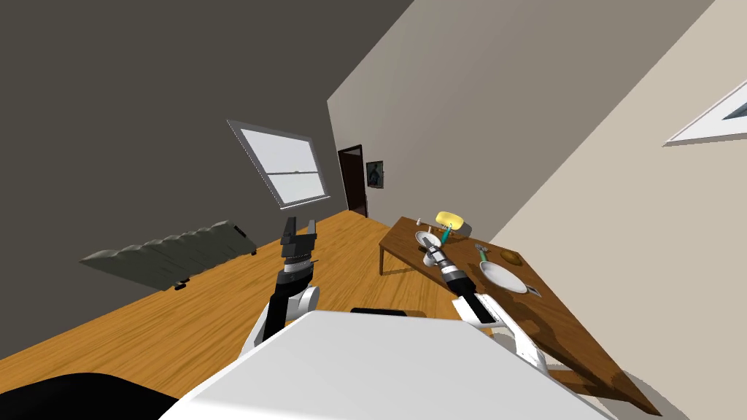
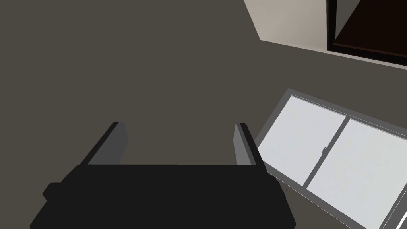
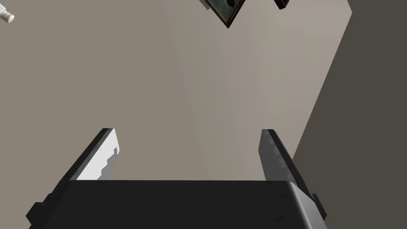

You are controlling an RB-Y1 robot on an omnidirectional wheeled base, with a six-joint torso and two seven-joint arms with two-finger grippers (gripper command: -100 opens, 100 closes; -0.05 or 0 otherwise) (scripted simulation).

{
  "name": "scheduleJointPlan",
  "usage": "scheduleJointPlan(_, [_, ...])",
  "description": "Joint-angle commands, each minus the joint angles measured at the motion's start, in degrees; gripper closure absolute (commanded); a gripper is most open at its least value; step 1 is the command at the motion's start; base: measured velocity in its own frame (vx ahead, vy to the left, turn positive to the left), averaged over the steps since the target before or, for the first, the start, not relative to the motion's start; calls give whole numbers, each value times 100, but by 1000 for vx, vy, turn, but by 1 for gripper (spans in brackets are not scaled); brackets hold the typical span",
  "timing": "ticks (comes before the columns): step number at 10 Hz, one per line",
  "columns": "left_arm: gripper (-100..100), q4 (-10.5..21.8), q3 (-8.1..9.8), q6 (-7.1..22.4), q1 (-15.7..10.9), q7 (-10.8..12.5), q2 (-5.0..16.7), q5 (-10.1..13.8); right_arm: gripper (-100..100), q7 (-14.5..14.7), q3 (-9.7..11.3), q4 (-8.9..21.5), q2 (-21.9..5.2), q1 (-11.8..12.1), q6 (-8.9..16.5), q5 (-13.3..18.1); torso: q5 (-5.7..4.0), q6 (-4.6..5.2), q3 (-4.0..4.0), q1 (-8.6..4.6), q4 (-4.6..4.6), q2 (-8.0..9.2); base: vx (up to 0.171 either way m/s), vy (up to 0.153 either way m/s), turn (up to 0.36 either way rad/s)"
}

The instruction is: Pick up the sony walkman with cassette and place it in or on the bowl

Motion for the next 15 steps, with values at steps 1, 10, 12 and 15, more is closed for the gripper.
scheduleJointPlan(1, [0,0,0,0,0,0,0,0,-100,61,13,181,-95,4,38,51,0,0,0,0,0,0,9,94,36])
scheduleJointPlan(10, [0,0,0,0,0,0,0,0,-100,578,214,1622,-778,-274,314,524,0,1,0,-2,0,0,8,87,51])
scheduleJointPlan(12, [0,0,0,0,0,0,0,0,-100,865,343,2202,-1080,-420,463,773,0,1,-1,-3,-1,-2,33,118,105])
scheduleJointPlan(15, [0,0,1,0,0,0,1,0,-100,1014,413,2607,-1219,-492,538,900,-1,4,1,-17,0,3,20,70,45])
